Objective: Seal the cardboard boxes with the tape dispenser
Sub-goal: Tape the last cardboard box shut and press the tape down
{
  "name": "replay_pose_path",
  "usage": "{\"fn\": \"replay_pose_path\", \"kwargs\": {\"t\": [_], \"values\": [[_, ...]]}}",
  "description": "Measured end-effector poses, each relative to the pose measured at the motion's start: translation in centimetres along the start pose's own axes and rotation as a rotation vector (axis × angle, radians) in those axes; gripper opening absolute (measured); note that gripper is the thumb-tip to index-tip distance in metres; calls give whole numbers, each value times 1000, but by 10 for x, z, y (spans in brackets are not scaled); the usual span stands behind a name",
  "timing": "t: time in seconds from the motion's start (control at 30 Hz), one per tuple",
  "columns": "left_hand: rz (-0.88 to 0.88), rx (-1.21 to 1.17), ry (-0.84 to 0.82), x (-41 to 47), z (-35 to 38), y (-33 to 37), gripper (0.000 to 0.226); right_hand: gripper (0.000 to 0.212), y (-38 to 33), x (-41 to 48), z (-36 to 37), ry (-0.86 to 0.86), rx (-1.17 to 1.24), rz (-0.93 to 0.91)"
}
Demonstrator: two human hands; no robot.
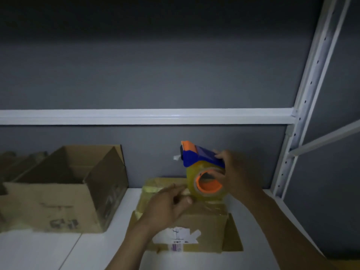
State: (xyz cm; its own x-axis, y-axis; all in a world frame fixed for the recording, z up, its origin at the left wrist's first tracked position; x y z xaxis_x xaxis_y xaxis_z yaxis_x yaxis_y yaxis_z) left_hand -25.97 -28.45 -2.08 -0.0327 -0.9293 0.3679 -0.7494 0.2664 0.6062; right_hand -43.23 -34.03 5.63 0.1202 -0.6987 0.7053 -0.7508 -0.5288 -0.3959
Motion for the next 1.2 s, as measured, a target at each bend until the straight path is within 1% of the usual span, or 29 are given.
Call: {"fn": "replay_pose_path", "kwargs": {"t": [0.03, 0.07, 0.13, 0.17, 0.2, 0.23, 0.3, 0.4, 0.43, 0.53, 0.6, 0.7, 0.77, 0.8, 0.9, 0.93, 1.03, 1.2], "values": [[-83, -193, 85, 5, -14, 2, 66, 48, -1, 2, 0, 2, -14, -19], [-193, -386, 154, 11, -25, -1, 62, 48, -3, 5, 0, 9, -27, -44], [-455, -716, 221, 23, -37, -9, 61, 48, -8, 8, 2, -12, 24, -47], [-562, -830, 235, 29, -41, -11, 57, 49, -11, 8, 4, -31, 85, -27], [-629, -882, 226, 35, -43, -13, 49, 50, -10, 8, 8, -72, 151, 8], [-664, -904, 205, 39, -44, -13, 38, 52, -12, 8, 11, -105, 191, 24], [-702, -917, 177, 45, -45, -16, 21, 56, -16, 11, 14, -139, 165, -40], [-701, -863, 165, 50, -50, -26, 18, 65, -21, 10, 24, -247, 54, -164], [-689, -834, 166, 51, -54, -26, 16, 66, -25, 9, 26, -278, 56, -182], [-653, -737, 226, 55, -74, -28, 18, 69, -30, 8, 30, -339, 124, -171], [-646, -713, 291, 56, -93, -38, 20, 66, -31, 11, 28, -316, 145, -166], [-697, -785, 402, 51, -116, -70, 25, 66, -28, 15, 24, -276, 101, -189], [-739, -865, 432, 41, -112, -84, 22, 66, -28, 17, 27, -276, 81, -195], [-763, -923, 417, 35, -101, -87, 19, 65, -28, 17, 29, -277, 97, -190], [-837, -1123, 304, 17, -58, -88, 16, 62, -41, 19, 32, -264, 152, -208], [-866, -1174, 307, 13, -51, -92, 14, 62, -44, 20, 33, -277, 147, -211], [-924, -1240, 365, 6, -45, -108, 8, 64, -55, 25, 33, -368, 40, -256], [-950, -1182, 437, -3, -49, -119, 13, 59, -75, 17, 35, -499, -239, -401]]}}
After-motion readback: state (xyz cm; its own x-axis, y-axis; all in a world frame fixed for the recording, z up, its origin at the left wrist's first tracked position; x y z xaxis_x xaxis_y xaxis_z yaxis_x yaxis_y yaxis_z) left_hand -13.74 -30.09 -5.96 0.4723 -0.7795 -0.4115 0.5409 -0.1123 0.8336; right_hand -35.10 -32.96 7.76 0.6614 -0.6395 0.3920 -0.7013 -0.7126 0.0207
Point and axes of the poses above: each hand's wrist, its own x-axis towards the middle knuckle, its own z-axis out of the palm, y = z × x, the point moved 10 cm from there along x, towards the middle knuckle, and after that the axes turned 12 degrees about y, right-handed, at the moved point
